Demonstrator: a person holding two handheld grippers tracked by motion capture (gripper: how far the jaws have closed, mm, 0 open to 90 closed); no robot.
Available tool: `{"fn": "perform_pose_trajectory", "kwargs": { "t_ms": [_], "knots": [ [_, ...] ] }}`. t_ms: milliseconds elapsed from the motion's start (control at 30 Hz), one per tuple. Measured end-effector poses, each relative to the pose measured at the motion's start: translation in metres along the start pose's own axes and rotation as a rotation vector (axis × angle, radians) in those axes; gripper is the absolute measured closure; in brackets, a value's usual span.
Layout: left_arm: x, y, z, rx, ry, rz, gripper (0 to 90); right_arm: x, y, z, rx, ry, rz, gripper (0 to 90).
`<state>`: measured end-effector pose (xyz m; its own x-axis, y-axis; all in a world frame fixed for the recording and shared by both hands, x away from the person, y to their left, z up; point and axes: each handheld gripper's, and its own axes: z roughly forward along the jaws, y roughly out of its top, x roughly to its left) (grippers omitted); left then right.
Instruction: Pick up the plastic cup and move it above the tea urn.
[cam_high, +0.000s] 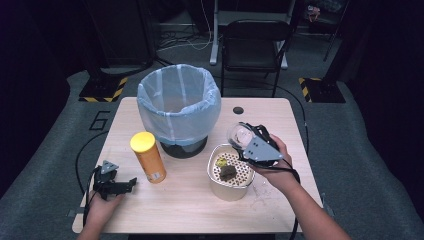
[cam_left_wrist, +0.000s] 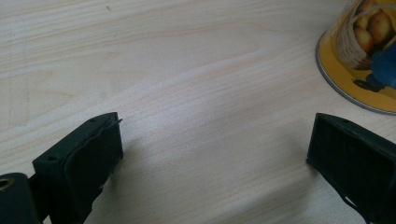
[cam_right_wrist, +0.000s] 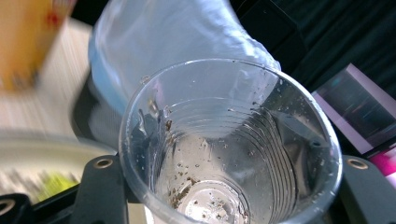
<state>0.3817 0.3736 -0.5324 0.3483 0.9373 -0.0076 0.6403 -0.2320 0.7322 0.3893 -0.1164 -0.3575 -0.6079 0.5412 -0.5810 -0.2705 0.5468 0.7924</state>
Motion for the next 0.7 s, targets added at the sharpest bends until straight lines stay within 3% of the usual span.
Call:
{"fn": "perform_pose_trajectory", "kwargs": {
  "t_ms": [33,67,100,133,167,200,233,267,300,333,367,400,700],
  "knots": [
    [0.000,0.000,0.000,0.000,0.000,0.000,3.0,0.000,0.000,0.000,0.000,0.000,0.000,38.3],
    [0.000,0.000,0.000,0.000,0.000,0.000,3.0,-0.006,-0.002,-0.003,-0.039,0.016,0.116,38.2],
    [0.000,0.000,0.000,0.000,0.000,0.000,3.0,-0.009,-0.004,-0.003,-0.051,0.022,0.173,38.2],
    [0.000,0.000,0.000,0.000,0.000,0.000,3.0,-0.009,-0.004,-0.003,-0.051,0.022,0.173,38.2],
    [0.000,0.000,0.000,0.000,0.000,0.000,3.0,-0.012,-0.005,-0.005,-0.056,0.026,0.224,38.1],
    [0.000,0.000,0.000,0.000,0.000,0.000,3.0,-0.015,-0.006,-0.006,-0.058,0.035,0.291,38.2],
    [0.000,0.000,0.000,0.000,0.000,0.000,3.0,-0.021,-0.011,-0.007,-0.067,0.065,0.440,38.1],
    [0.000,0.000,0.000,0.000,0.000,0.000,3.0,-0.025,-0.014,-0.007,-0.087,0.078,0.493,38.1],
    [0.000,0.000,0.000,0.000,0.000,0.000,3.0,-0.025,-0.014,-0.007,-0.087,0.078,0.493,38.1],
    [0.000,0.000,0.000,0.000,0.000,0.000,3.0,-0.031,-0.019,-0.008,-0.104,0.105,0.604,38.0],
    [0.000,0.000,0.000,0.000,0.000,0.000,3.0,-0.031,-0.019,-0.008,-0.104,0.105,0.604,38.0],
    [0.000,0.000,0.000,0.000,0.000,0.000,3.0,-0.035,-0.021,-0.008,-0.106,0.108,0.639,37.9],
    [0.000,0.000,0.000,0.000,0.000,0.000,3.0,-0.040,-0.016,-0.010,-0.080,0.130,0.653,37.6]
  ]
}}
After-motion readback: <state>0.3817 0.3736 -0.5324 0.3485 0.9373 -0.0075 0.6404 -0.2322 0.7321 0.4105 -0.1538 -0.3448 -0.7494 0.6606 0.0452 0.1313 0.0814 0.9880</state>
